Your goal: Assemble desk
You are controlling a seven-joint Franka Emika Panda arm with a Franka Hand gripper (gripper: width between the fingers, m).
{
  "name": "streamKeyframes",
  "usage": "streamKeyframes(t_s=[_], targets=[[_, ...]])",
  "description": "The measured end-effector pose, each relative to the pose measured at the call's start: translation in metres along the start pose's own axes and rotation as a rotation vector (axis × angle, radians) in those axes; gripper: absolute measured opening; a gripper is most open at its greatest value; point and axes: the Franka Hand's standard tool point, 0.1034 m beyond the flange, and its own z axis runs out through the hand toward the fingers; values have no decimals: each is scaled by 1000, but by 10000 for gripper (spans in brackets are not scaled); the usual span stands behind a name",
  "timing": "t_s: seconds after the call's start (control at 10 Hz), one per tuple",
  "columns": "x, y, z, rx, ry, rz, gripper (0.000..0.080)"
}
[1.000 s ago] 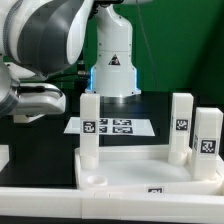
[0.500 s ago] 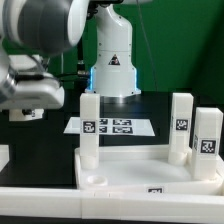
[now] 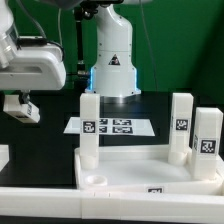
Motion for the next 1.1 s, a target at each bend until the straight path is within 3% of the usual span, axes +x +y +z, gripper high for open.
streamKeyframes(t_s=[0.1,0.2,0.5,0.9,1.1], targets=[[3,-1,-4,-4,74,3,284],[-1,-8,-18,-2,115,13,284],[10,-26,-77,-39,281,-25,284],[20,-21,-83,-67,555,-12,284],[30,-43,-104,-77,604,-39,284]])
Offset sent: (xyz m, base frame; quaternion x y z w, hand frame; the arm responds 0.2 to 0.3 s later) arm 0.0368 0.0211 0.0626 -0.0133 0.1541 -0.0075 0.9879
